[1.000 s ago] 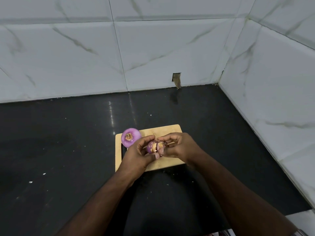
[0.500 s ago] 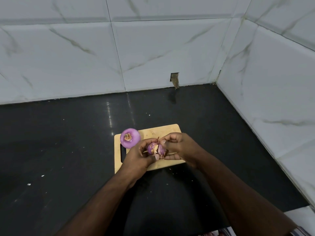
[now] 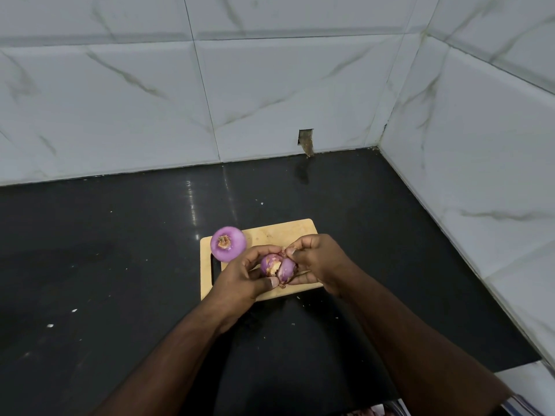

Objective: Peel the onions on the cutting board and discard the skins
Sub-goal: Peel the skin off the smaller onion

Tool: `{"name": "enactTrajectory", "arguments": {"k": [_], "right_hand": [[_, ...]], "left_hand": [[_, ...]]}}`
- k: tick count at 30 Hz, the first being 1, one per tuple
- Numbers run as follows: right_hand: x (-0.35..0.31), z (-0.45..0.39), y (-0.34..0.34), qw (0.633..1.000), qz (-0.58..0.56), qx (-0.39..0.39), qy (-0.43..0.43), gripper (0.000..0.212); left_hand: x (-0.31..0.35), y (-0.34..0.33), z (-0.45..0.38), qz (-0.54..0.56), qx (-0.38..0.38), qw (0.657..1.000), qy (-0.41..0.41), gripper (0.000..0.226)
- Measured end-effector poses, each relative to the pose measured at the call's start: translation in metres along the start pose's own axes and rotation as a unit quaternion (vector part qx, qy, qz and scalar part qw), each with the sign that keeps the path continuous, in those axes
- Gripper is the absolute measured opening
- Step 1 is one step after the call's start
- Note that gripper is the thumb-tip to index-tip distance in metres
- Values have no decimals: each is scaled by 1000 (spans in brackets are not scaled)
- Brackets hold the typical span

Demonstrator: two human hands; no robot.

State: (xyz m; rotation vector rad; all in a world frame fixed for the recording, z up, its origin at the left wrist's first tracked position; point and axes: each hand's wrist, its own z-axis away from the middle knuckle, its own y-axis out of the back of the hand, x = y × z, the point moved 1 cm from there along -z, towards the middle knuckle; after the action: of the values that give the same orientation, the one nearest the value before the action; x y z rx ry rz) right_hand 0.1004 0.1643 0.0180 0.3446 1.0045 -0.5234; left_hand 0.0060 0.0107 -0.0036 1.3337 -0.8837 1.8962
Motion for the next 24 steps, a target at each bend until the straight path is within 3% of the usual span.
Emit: {"name": "enactTrajectory", "arguments": {"k": [5,12,19,24], "right_hand": [[5,-3,-3,994,38,60,81,9],[12,-6,8,994,64,63,56,19],[12,-6,13,993,-112,-43,6,21],[14,-9,10,997,-37,-66,34,30]], "left_hand": [[-5,-3,-2,83,14,996,6,54],[-2,-5,-3,172,28,984,19,50],[-8,-8,-6,119,46,991,28,51],[-7,-11,-7,39,67,997,13,46]]}}
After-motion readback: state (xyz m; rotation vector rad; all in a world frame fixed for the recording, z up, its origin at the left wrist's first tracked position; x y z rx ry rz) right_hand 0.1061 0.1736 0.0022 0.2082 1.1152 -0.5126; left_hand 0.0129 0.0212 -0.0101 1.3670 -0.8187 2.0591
